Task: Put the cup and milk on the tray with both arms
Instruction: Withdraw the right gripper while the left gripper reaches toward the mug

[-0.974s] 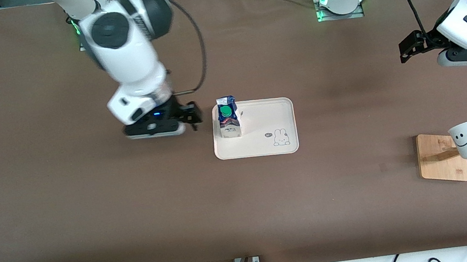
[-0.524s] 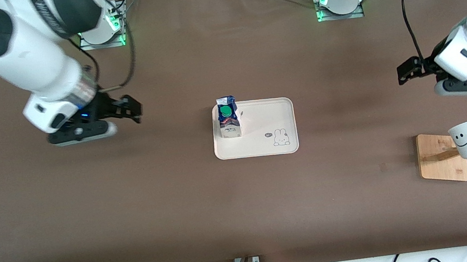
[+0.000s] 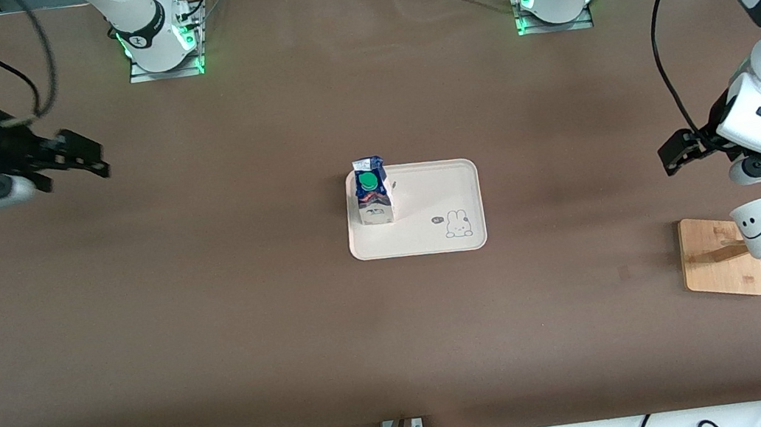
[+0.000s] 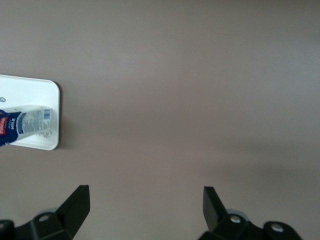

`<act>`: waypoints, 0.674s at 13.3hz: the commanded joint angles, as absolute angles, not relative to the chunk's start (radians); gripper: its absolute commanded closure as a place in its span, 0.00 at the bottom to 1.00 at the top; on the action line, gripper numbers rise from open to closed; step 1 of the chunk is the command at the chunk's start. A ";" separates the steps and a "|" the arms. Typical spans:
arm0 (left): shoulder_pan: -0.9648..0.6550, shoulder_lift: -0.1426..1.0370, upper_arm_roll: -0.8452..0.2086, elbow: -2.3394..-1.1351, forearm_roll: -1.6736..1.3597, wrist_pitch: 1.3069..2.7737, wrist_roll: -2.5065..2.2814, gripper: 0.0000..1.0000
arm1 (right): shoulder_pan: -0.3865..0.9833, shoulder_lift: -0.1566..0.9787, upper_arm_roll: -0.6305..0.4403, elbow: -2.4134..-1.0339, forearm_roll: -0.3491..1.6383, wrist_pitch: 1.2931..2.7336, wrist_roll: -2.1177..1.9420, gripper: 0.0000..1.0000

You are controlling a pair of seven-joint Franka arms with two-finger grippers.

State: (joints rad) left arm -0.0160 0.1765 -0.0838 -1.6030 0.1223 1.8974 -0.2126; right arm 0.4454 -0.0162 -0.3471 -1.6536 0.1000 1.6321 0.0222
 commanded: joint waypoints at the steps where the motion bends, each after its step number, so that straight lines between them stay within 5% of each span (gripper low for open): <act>1: 0.017 0.120 -0.087 -1.742 0.150 2.067 -0.222 0.00 | 0.271 -0.103 -0.212 -1.724 0.078 1.621 -0.040 0.00; 5: 0.069 0.032 -0.089 -2.007 0.147 2.435 -0.225 0.00 | 0.158 -0.147 -0.098 -1.753 0.011 1.608 -0.052 0.00; 9: 0.170 0.023 -0.091 -2.124 0.056 2.551 -0.232 0.00 | 0.158 -0.132 -0.092 -1.740 -0.003 1.611 -0.040 0.00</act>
State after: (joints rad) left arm 0.1340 0.0610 -0.0803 -2.0603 0.1123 2.5116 -0.2205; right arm 0.1786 -0.1241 -0.1119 -1.7304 0.0100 1.6048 -0.0422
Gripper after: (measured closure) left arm 0.000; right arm 0.000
